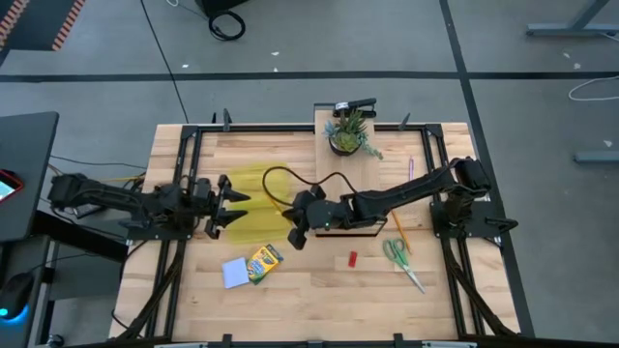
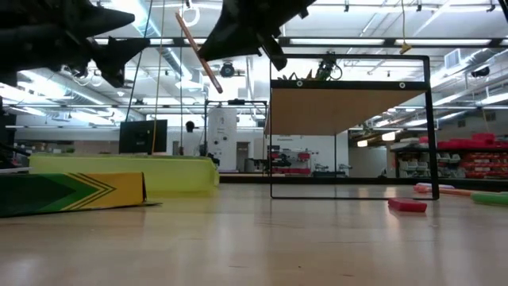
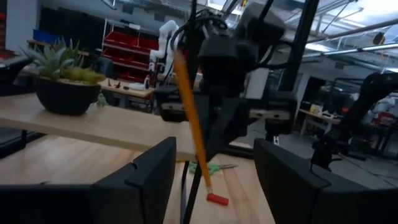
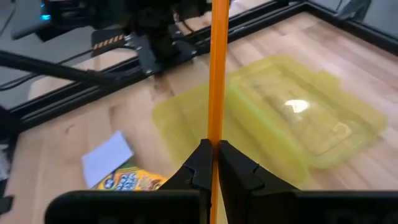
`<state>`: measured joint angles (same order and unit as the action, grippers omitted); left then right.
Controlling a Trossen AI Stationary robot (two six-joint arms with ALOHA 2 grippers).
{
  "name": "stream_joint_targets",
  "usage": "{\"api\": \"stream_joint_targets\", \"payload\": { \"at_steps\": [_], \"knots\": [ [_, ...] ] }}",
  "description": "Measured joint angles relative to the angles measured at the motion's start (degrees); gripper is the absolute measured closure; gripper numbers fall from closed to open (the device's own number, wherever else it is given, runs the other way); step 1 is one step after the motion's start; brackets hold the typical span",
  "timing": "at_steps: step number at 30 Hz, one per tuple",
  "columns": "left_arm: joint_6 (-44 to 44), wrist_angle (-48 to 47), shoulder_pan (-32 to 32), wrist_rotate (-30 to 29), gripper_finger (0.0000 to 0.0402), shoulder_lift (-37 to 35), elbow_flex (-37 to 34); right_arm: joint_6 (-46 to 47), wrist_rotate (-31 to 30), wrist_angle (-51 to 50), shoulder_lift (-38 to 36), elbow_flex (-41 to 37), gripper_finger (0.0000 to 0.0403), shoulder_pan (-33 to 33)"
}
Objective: Pack school essentials
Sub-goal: Put the orange pencil into the yellow supply box
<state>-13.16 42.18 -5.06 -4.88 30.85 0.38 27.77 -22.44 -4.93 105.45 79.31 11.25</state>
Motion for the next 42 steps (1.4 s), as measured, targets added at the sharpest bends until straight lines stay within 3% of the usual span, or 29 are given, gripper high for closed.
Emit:
{"api": "stream_joint_targets", "payload": {
  "at_steps": [12, 22, 32, 42],
  "knots": [
    [-1.35, 14.82, 0.00, -0.91, 0.0178, 11.70, 0.03, -5.18, 1.99, -4.17, -0.09, 4.33, 0.0377, -1.63],
    [0.68, 15.60, 1.50, -1.57, 0.0175, 17.92, 5.41, -11.40, 5.81, -8.56, -0.04, 9.44, 0.0377, -4.84],
    [-0.88, 16.91, 5.19, -1.53, 0.0173, 18.91, 6.36, -14.43, 8.20, -8.81, -0.07, 9.73, 0.0377, -6.78],
    [1.27, 24.35, 5.64, -1.44, 0.0174, 26.96, 8.66, -15.64, 8.20, -7.98, -0.07, 9.73, 0.0377, -6.78]
  ]
}}
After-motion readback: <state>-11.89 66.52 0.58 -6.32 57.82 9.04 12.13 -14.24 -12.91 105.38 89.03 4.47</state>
